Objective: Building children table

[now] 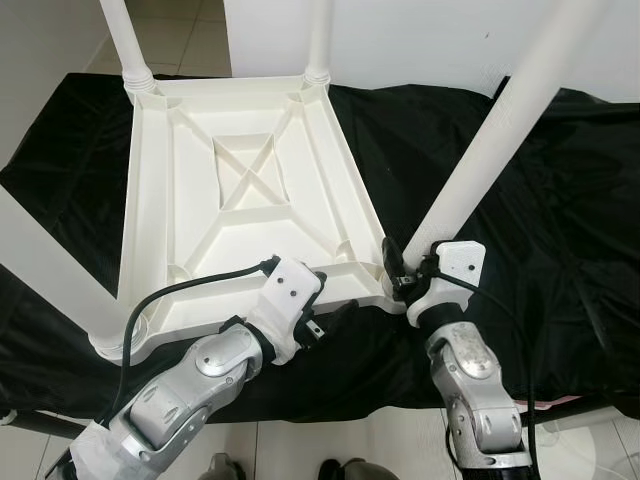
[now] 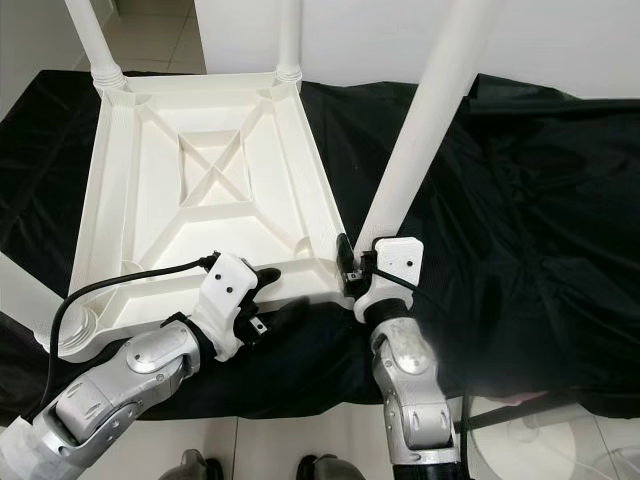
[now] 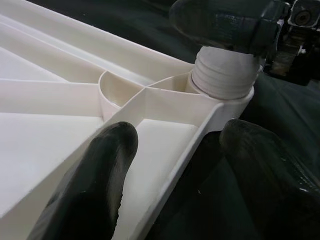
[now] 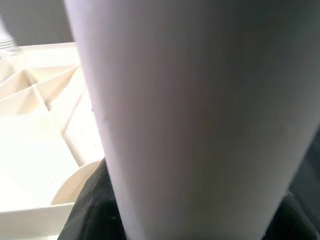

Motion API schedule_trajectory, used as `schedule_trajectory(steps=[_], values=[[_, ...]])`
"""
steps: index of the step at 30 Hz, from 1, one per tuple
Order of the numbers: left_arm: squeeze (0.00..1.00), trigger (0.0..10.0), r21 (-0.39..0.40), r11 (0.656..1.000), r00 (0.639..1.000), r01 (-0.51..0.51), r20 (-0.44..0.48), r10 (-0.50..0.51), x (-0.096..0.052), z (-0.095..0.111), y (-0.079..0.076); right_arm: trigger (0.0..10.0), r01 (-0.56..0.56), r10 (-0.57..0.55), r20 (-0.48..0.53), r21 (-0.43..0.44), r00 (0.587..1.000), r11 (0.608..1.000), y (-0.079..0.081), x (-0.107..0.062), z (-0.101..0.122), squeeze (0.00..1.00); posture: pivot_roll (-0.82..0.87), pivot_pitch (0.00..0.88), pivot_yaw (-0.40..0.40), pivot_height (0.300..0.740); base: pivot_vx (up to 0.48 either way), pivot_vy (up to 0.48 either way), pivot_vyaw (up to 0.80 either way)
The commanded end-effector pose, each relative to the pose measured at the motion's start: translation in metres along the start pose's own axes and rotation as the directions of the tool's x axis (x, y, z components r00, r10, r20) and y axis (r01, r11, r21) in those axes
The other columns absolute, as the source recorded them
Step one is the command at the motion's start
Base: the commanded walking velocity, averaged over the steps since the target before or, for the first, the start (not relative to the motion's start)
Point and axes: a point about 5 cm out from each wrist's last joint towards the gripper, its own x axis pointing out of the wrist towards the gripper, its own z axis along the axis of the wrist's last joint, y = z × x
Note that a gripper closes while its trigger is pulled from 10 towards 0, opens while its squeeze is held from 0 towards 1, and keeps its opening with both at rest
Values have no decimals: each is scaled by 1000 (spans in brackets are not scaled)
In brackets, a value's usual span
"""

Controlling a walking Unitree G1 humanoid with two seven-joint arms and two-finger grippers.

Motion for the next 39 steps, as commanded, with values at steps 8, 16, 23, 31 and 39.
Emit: schedule_trajectory(steps=[8, 16, 23, 31, 39], values=[[0, 10000, -15, 982, 982, 189, -5, -189, 0, 1, -8, 10000, 52, -50, -43, 27, 998, 998, -5, -6, -8, 1000, -56, 184, -37, 740, 0, 0, 0], [0, 10000, -16, 983, 983, 183, 2, -183, -3, 5, -7, 10000, -54, 55, -12, 49, 998, 997, -5, -7, 1, 949, -70, 202, -64, 740, 0, 0, 0], [0, 10000, -17, 982, 983, 186, -2, -186, -5, 5, -7, 10000, -175, 176, -6, 42, 984, 984, -5, -10, 1, 0, -77, 208, -54, 740, 0, 0, 0], [0, 10000, -2, 981, 981, 193, -6, -193, -6, 7, -6, 10000, -372, 372, 8, -13, 928, 928, -20, -9, 3, 0, -75, 202, -46, 740, 0, 0, 0], [0, 10000, -5, 982, 982, 190, -3, -190, -4, 6, -8, 10000, -395, 395, 1, -36, 918, 918, -28, -5, 5, 0, -80, 181, -60, 740, 0, 0, 0]])
